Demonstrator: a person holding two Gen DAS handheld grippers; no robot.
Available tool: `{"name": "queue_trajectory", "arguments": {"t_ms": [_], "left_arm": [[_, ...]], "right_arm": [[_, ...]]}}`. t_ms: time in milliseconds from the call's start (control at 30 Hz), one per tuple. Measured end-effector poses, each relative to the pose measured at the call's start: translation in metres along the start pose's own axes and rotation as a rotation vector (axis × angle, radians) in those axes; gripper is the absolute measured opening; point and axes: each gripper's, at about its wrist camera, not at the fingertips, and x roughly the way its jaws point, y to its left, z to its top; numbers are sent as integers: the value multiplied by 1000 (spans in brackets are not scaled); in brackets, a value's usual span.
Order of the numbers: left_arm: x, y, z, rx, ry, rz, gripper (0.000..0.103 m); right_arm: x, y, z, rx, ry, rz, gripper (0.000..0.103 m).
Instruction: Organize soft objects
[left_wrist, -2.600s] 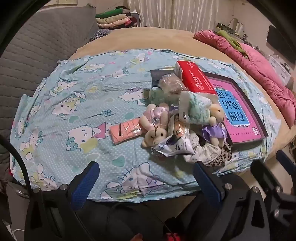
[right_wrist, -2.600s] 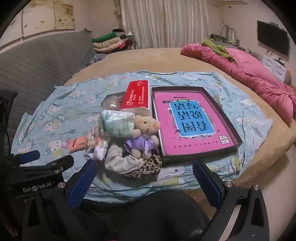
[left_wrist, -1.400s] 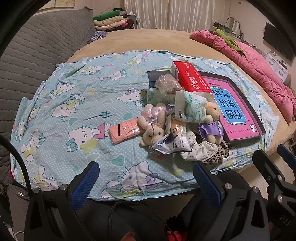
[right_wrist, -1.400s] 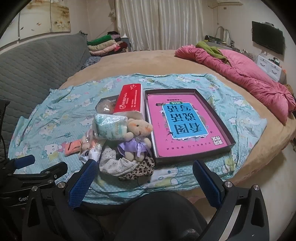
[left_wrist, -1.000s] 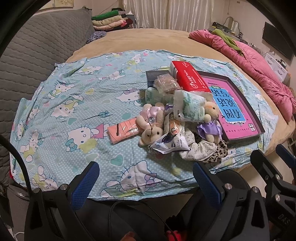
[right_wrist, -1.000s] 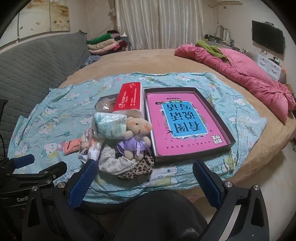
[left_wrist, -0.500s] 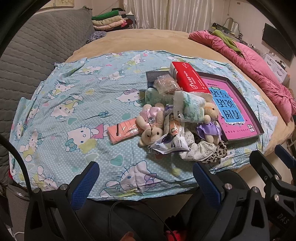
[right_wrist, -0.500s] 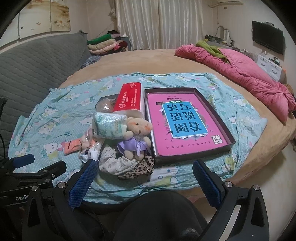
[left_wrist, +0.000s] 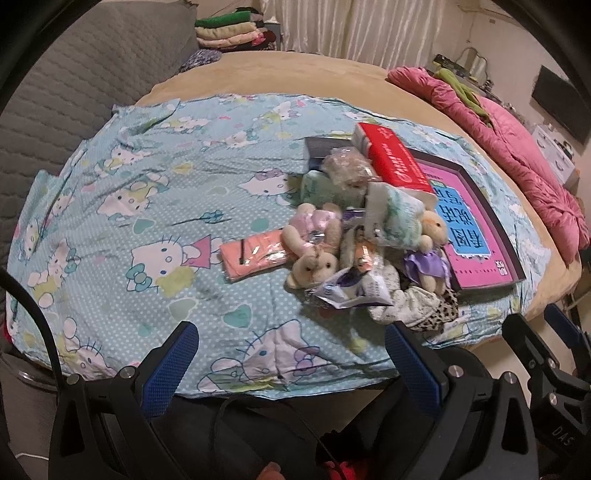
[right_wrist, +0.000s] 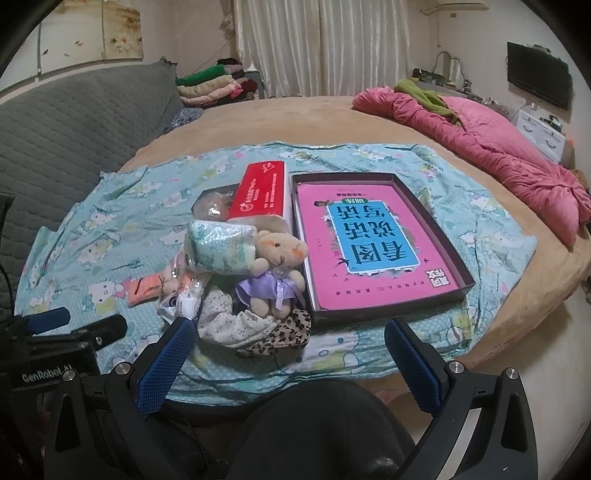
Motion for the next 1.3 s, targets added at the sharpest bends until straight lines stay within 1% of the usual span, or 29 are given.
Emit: {"name": "queue_trajectory", "arguments": {"t_ms": [100, 200, 300, 400, 567, 667, 733, 767, 800, 833, 867, 967, 1067, 1133, 1233, 1267, 1300], "left_arm": [[5, 15, 2, -39, 10, -5, 102], [9, 31, 4, -66, 8, 7, 102], [14, 45, 6, -79, 5, 11, 102], [23, 54, 11, -57, 12, 15, 102], [46, 61, 27, -9, 33, -3, 102], [62, 59, 37, 51, 44, -26, 102], [73, 54, 42, 125, 59, -38, 101], [78, 51, 45, 169, 68, -42, 99], [83, 47, 47, 217, 72, -42, 95], [88, 44, 50, 263, 80, -42, 95], [92, 42, 52, 302, 88, -39, 92], [106, 41, 60, 382, 116, -66, 91], [119, 39, 62, 435, 152, -77, 89], [127, 39, 62, 459, 160, -80, 88], [135, 43, 63, 444, 176, -106, 84], [137, 46, 64, 436, 181, -112, 80], [140, 47, 65, 427, 184, -121, 78]], "right_arm": [[4, 3, 0, -11, 4, 4, 103], [6, 6, 1, -21, 6, 7, 103], [10, 9, 1, -30, 7, 12, 103], [14, 12, 2, -40, 9, 17, 103], [23, 17, 5, -53, 16, 29, 103], [29, 20, 7, -54, 23, 39, 103], [34, 22, 9, -55, 30, 43, 103], [36, 22, 10, -55, 34, 44, 103], [39, 23, 10, -57, 39, 44, 103], [41, 24, 11, -58, 43, 45, 103], [43, 25, 12, -61, 46, 44, 103], [48, 26, 14, -67, 46, 40, 103], [54, 28, 19, -64, 55, 41, 103], [58, 29, 26, -51, 52, 44, 103], [65, 32, 39, -26, 40, 57, 103], [68, 34, 44, -21, 38, 66, 103], [72, 37, 48, -22, 38, 75, 103]]}}
